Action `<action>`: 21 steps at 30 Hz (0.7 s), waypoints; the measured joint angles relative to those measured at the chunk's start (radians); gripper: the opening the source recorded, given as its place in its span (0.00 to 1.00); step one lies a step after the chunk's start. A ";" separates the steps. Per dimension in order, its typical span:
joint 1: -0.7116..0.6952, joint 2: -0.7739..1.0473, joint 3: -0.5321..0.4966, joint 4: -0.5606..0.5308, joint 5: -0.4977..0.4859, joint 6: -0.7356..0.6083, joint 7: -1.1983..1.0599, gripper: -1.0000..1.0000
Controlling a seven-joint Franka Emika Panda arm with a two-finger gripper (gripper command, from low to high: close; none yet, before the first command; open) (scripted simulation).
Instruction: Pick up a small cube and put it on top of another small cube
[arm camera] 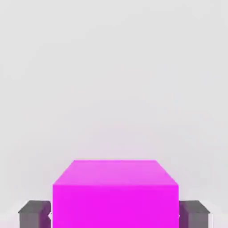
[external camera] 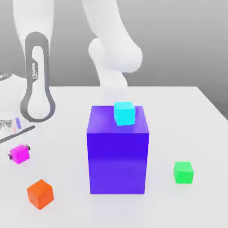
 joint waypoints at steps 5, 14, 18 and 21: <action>0.022 -0.059 -0.029 -0.013 -0.029 -0.047 0.024 0.00; 0.210 -0.273 0.022 -0.044 -0.274 -0.153 0.043 0.00; 0.385 -0.320 0.105 -0.032 -0.390 -0.141 -0.033 0.00; 0.515 -0.352 0.158 -0.023 -0.478 -0.133 -0.088 0.00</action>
